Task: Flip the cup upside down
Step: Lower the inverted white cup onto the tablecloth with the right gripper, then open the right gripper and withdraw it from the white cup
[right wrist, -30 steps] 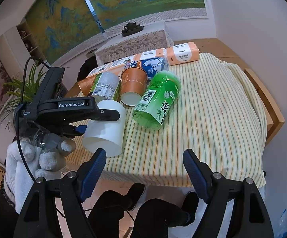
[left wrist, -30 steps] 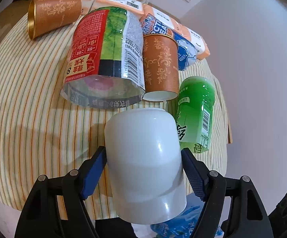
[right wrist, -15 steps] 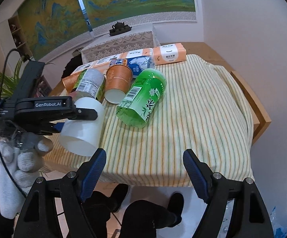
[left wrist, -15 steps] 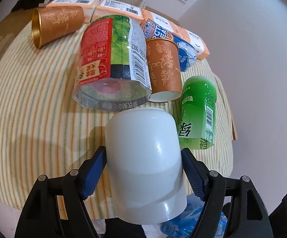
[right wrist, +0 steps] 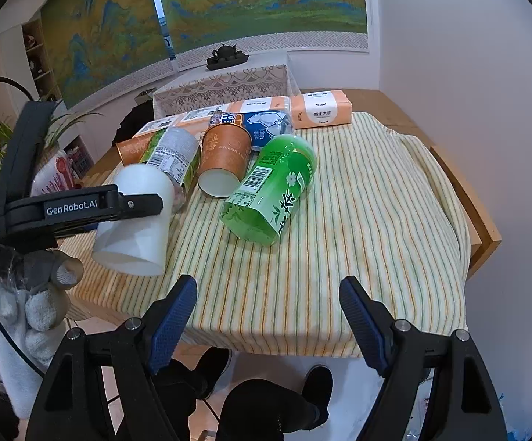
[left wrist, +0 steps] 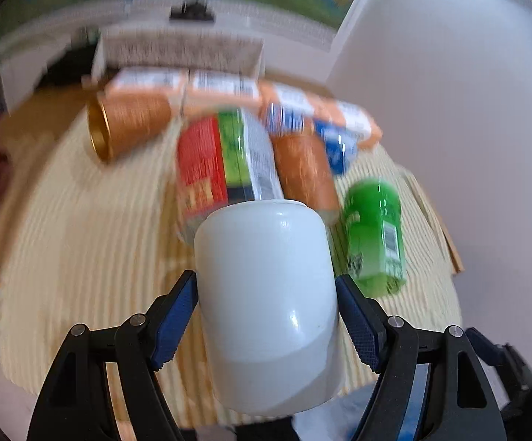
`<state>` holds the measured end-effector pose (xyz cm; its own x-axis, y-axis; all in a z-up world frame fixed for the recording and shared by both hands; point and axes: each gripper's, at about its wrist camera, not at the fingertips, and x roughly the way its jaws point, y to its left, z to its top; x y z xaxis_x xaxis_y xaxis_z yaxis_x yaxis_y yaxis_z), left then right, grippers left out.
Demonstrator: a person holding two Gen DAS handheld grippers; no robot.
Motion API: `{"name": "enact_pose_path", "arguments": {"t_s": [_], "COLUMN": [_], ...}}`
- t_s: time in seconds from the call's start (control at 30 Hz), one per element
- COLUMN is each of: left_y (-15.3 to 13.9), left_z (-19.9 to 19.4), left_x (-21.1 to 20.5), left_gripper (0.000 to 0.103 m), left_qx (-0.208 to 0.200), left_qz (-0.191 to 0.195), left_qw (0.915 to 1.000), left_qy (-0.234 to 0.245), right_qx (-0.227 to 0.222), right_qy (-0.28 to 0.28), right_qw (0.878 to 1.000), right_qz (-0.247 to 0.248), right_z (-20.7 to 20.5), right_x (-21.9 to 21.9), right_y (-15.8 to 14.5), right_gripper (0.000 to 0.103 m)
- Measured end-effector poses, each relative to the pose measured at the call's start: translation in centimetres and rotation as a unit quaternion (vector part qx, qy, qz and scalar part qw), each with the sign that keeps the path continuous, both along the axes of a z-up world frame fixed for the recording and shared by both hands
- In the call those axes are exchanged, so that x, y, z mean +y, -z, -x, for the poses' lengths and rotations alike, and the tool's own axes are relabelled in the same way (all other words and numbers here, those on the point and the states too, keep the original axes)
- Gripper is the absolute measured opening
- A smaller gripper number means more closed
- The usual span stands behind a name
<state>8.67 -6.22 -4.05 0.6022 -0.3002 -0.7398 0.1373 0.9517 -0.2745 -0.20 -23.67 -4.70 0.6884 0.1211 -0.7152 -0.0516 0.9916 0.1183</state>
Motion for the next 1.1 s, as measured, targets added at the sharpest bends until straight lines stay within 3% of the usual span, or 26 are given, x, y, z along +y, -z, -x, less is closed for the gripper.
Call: {"name": "enact_pose_path", "arguments": {"t_s": [0.1,0.3,0.53,0.73,1.1], "left_y": [-0.3,1.1,1.7,2.4,3.2], "left_z": [0.7,0.8,2.0,3.4,7.6], "left_x": [-0.4,-0.8,-2.5,-3.2,-3.5], "left_gripper": [0.078,0.078,0.078,0.078,0.078], "left_qx": [-0.054,-0.067,-0.135,-0.167,-0.217], "left_qz": [-0.027,-0.022,-0.024,-0.025,-0.054], "left_qw": [0.9982,0.9975,0.9905,0.9856,0.9746], "left_qy": [-0.005,-0.007,0.000,-0.001,0.007], "right_qx": [0.001,0.004,0.008,0.007,0.004], "right_qy": [0.001,0.004,0.007,0.011,0.005], "right_qw": [1.000,1.000,1.000,1.000,1.000], "right_qz": [-0.003,0.000,-0.002,-0.008,-0.011], "right_z": [-0.1,-0.4,-0.6,-0.7,-0.6], "right_x": [0.0,0.0,-0.1,-0.2,0.1], "right_y": [0.2,0.7,1.1,1.2,1.2], "right_gripper": [0.077,0.077,0.077,0.077,0.077]}}
